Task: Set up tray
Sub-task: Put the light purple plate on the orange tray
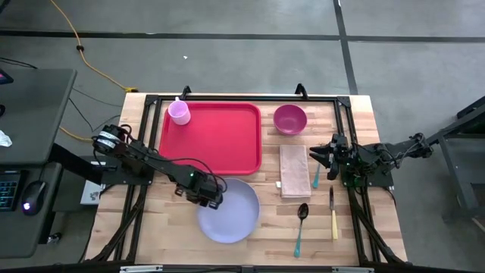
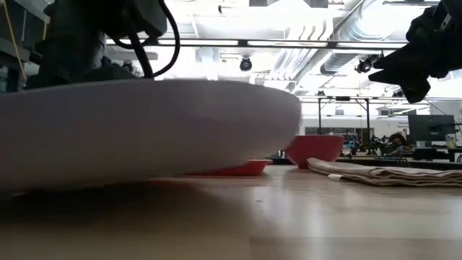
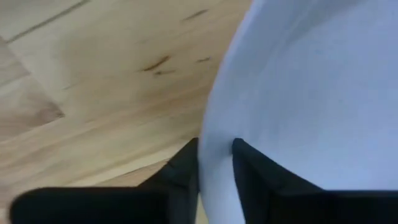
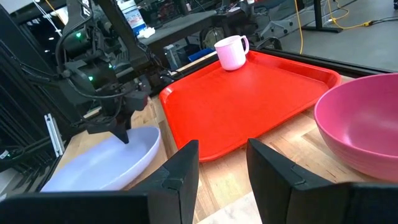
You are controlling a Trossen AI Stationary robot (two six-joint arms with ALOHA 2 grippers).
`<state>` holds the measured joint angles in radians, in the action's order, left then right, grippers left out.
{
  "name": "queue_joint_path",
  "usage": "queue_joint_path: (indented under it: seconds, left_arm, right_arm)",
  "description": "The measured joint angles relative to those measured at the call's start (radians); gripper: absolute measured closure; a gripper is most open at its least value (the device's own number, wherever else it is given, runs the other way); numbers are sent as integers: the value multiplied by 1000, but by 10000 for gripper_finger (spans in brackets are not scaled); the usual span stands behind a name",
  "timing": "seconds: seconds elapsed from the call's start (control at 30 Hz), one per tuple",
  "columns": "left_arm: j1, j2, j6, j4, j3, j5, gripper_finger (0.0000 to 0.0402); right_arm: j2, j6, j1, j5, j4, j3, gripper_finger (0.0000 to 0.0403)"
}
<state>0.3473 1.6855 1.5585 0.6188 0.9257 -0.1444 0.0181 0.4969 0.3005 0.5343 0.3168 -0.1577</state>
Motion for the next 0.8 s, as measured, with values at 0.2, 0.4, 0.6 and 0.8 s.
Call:
queue_joint_path:
  seconds: [0.2, 0.4, 0.6, 0.8]
  left_arm:
    - [0, -3, -1, -12, 4, -4, 367]
    - [0, 0, -32, 4, 38, 1, 387]
    - [0, 4, -43, 38, 89, 9, 389]
    - [0, 4, -43, 154, 186, 9, 389]
  right_arm:
    - [0, 0, 0, 0, 0, 0, 290]
    - [0, 0, 0, -10, 0, 0, 290]
    - [0, 0, 0, -14, 0, 0, 290]
    - [0, -4, 0, -21, 0, 0, 290]
